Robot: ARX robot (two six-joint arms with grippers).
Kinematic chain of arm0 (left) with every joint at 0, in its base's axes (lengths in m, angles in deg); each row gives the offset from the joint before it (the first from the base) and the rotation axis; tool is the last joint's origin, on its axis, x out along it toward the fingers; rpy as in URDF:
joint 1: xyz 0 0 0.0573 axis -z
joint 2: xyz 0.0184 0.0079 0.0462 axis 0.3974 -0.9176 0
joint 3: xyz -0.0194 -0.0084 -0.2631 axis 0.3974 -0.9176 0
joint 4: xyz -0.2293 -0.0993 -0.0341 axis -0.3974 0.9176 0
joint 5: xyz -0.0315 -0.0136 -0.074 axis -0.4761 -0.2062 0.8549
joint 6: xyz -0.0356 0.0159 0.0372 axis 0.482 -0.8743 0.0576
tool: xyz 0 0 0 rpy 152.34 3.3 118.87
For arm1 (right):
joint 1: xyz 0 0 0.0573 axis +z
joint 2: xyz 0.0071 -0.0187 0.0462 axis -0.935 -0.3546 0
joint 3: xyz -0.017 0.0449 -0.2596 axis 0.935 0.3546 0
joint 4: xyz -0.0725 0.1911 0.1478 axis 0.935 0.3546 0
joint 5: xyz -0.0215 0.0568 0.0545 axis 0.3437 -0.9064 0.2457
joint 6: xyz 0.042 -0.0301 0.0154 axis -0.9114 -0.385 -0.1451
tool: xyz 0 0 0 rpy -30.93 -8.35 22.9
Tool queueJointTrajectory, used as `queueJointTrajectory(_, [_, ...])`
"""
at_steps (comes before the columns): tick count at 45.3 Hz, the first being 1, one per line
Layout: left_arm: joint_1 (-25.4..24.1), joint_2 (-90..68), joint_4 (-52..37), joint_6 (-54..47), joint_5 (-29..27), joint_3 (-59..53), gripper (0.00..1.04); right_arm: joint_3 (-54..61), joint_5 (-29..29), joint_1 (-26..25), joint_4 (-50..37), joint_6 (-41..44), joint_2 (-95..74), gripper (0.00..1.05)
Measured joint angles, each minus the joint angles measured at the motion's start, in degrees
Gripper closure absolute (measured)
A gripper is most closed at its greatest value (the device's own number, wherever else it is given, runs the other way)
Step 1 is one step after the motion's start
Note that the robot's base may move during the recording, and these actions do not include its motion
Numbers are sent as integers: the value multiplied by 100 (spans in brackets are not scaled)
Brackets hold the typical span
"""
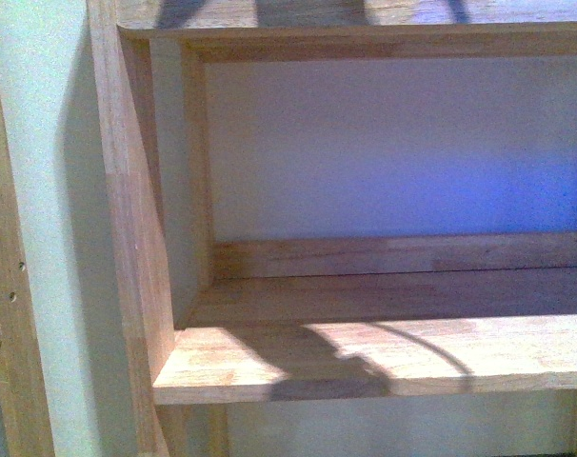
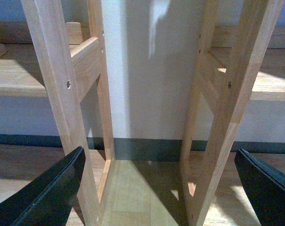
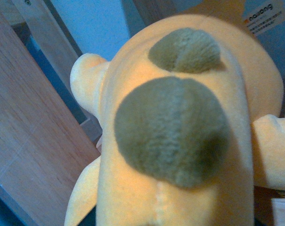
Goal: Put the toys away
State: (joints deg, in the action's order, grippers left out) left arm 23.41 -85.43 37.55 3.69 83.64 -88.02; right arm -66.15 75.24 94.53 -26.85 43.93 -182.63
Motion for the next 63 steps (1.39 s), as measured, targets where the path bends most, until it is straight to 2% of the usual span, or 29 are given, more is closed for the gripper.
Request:
queueJointTrajectory(4, [0, 0, 0, -2, 0, 0, 6, 179, 205, -57, -153, 284, 122, 57])
queueJointTrajectory(14, [0, 0, 0, -2, 0, 0, 6, 557, 671, -107, -516, 1357, 470, 33])
queueJointTrajectory(23, [2, 0, 0, -2, 0, 0, 6, 846, 763, -168, -662, 2409, 1193, 5])
queueJointTrajectory(31, [2, 0, 0, -2, 0, 0, 6, 1078, 590, -264, -579, 2673, 1864, 6])
queueJointTrajectory(50, [0, 0, 0, -2, 0, 0, 6, 3585, 205, -466, -682, 3338, 4540, 6])
queueJointTrajectory(57, [2, 0, 0, -2, 0, 0, 6, 5471, 70, -1032, -782, 3512, 6339, 6])
queueJointTrajectory(63, [0, 0, 0, -2, -2, 0, 6, 7086, -267, -2020, -1198, 3268, 7431, 6])
